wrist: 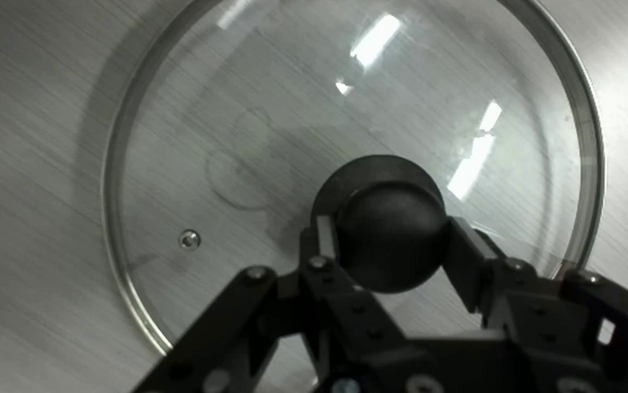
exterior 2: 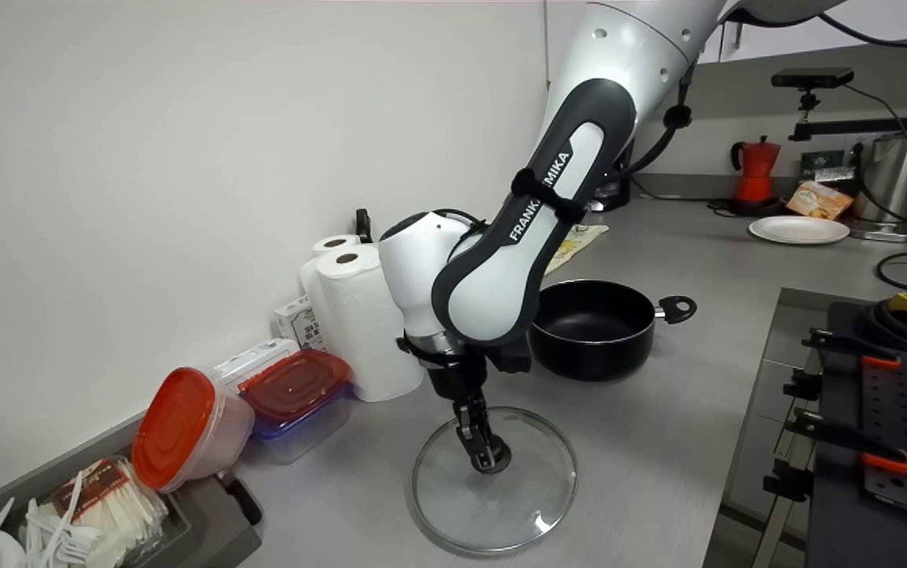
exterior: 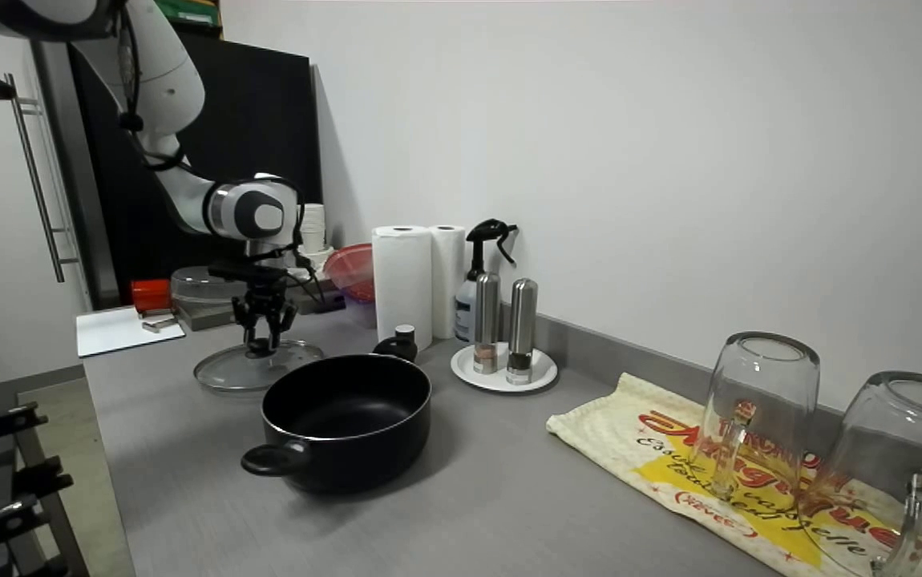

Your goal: Take lid off the pot and put it on the counter

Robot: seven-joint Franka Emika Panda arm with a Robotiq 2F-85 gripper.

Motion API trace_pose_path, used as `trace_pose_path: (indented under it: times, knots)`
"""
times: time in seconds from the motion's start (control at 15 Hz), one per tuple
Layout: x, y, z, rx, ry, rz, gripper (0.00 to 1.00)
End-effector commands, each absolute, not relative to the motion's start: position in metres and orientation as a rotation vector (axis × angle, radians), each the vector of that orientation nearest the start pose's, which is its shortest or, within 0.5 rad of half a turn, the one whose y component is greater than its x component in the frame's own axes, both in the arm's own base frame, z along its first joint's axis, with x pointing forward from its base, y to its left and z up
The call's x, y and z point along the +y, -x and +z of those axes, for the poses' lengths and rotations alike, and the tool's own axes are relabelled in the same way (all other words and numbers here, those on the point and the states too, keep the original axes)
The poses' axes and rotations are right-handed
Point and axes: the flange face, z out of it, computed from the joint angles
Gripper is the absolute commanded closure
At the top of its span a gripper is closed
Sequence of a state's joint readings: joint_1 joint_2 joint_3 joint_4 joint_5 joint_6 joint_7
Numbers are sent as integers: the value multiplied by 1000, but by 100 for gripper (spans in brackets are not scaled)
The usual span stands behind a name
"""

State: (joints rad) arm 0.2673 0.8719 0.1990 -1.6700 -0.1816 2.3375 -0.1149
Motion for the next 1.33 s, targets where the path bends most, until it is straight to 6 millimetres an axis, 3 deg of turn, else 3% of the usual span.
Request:
trace_pose_path:
  times: [0.0,0.67,0.73,0.87,0.93,1.07,1.13,1.2,1.27]
  knots:
    - [291,-593,93,-1012,2921,276,75]
    - [272,-591,74,-995,2905,331,75]
    - [277,-591,79,-986,2943,299,50]
    - [275,-592,79,-989,2941,300,50]
    - [275,-592,79,-990,2941,300,25]
    - [267,-585,89,-1043,2941,308,19]
    - [273,-590,78,-997,2944,306,12]
    - [272,-590,78,-997,2944,307,30]
    - [272,-591,78,-996,2945,308,22]
